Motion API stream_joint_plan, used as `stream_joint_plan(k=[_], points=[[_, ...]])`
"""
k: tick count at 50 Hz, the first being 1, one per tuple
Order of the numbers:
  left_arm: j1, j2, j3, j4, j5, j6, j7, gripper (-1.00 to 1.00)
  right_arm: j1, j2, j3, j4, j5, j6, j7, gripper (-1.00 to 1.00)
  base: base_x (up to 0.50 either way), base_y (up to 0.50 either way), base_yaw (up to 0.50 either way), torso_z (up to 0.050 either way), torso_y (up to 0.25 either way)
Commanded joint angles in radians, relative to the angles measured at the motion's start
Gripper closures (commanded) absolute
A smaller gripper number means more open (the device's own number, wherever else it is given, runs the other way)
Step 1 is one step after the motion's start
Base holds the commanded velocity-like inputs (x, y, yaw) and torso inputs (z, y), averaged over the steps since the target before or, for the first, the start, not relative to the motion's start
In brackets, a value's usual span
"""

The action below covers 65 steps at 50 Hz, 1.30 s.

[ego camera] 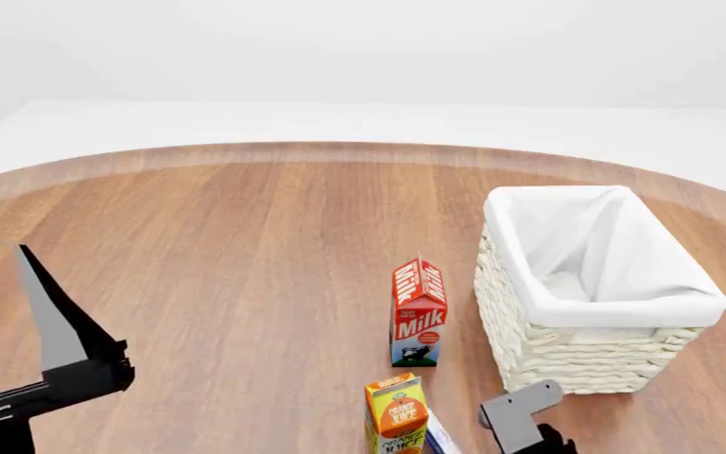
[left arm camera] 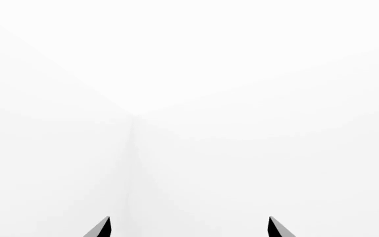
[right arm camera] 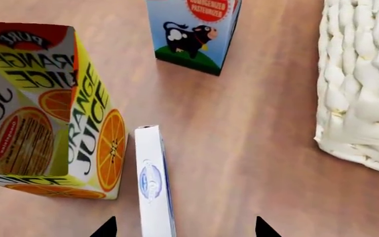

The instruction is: Pick up the cream cheese box and the butter, and put them in the basket.

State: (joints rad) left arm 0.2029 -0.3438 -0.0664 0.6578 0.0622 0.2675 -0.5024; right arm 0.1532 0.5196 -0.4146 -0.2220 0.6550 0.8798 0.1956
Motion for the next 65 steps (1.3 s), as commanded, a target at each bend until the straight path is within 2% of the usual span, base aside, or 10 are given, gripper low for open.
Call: stream_joint_plan(k=[1, 65], points=[[0.001, 0.019, -0.024, -0.005, 0.007, 0.005, 0.017, -1.0, 0.02, -0.027, 0.001, 0.037, -0.033, -0.016, -0.038, -1.0, 0.0, 0.0, 0.0, 0.0, 0.0], [0.003, 0.003, -0.013, -0.017, 0.004, 0.009, -0.004, -1.0, 0.041, -0.068, -0.101, 0.154, -0.097, -0.084, -0.075, -1.0, 0.0, 0.0, 0.0, 0.0, 0.0]])
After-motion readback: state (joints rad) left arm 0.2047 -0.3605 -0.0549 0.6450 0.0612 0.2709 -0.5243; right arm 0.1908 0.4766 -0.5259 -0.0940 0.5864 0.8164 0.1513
